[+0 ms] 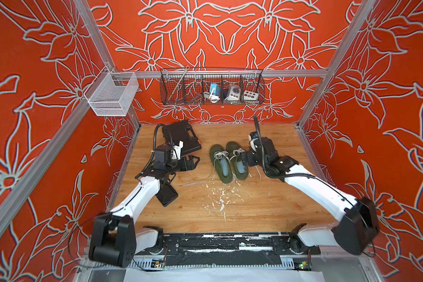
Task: Insert the insole into the shoe
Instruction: Reset both arms
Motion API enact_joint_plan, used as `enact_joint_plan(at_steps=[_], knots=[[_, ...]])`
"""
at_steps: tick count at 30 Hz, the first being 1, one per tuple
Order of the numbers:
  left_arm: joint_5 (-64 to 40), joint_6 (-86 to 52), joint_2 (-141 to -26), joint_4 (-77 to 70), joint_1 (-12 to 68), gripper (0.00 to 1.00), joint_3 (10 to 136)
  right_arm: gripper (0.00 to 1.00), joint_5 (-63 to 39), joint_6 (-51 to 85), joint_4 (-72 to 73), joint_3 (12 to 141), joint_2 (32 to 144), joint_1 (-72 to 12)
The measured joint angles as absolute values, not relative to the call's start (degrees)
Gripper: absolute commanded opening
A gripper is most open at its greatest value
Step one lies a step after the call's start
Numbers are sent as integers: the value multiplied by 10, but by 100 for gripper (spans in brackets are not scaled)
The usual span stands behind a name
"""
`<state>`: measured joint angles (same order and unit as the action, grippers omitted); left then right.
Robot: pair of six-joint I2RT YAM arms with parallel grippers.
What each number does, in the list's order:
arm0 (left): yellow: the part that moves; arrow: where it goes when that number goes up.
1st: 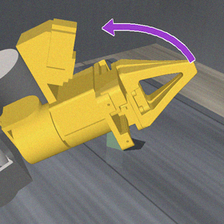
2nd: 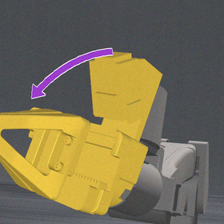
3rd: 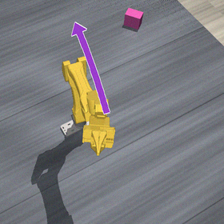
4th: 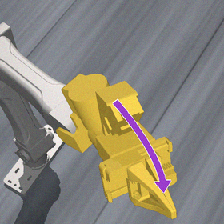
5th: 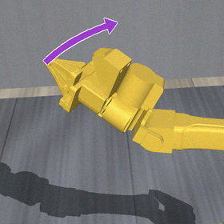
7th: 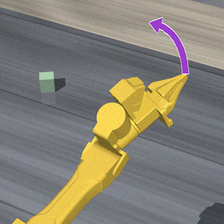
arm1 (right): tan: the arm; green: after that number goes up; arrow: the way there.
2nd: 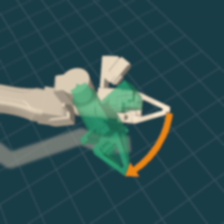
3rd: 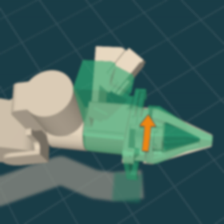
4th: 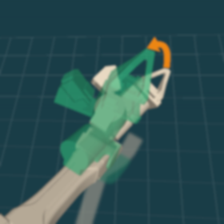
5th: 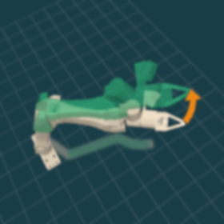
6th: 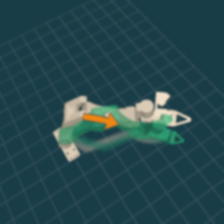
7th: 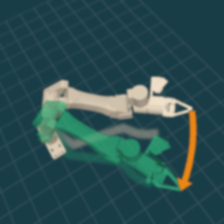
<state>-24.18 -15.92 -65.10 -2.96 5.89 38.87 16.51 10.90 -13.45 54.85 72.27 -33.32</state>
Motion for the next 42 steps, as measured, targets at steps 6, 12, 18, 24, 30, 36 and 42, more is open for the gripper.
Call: enact_joint_plan(at_steps=[6,12,18,24,30,36,42], knots=[[-83,-52,-470,-262,59,98,174,99,290,44,32,344,613,-270],[36,13,-478,-344,57,98,92,99,364,59,121,259,599,-172],[83,18,-555,-449,56,98,62,99,388,76,176,244,657,-132],[105,-3,-684,-528,55,98,56,98,387,75,266,206,694,-100],[142,-14,-764,-625,53,98,61,98,351,67,333,171,696,-75],[143,-14,-808,-675,52,98,56,98,299,45,428,150,733,-74],[143,-14,-807,-687,52,98,56,98,260,29,417,175,776,-74]])
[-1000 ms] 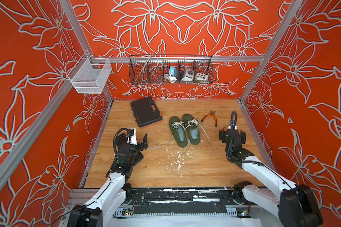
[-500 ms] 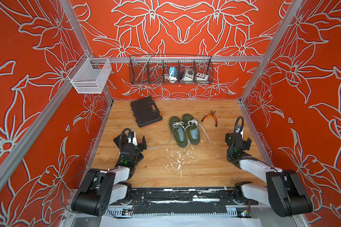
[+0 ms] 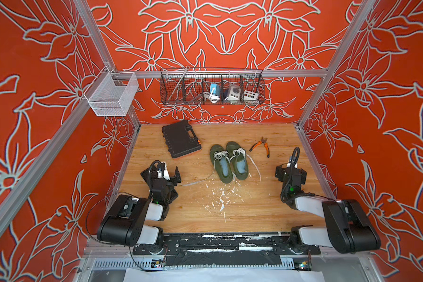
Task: Insert the insole into the shoe
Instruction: Reset both arms
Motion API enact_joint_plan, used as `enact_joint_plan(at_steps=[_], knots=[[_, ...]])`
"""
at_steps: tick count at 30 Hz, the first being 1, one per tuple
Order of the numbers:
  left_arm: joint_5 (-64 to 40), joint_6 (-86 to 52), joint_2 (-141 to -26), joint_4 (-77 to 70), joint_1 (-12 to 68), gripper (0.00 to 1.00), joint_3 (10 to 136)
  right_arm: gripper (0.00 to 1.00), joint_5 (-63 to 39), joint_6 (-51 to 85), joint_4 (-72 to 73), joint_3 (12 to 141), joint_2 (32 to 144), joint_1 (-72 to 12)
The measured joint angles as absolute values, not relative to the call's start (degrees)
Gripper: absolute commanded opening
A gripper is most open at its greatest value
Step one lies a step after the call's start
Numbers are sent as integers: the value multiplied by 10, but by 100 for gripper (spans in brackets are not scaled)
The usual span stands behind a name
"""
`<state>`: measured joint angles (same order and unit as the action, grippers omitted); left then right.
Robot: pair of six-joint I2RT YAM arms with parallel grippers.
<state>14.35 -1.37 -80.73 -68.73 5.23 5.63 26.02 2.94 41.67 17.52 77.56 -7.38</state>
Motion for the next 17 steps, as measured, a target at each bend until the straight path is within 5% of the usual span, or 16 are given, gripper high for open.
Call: enact_joint_plan(at_steps=[17], knots=[[143,-14,-808,-688,52,98,56,98,168,10,484,167,814,-49]])
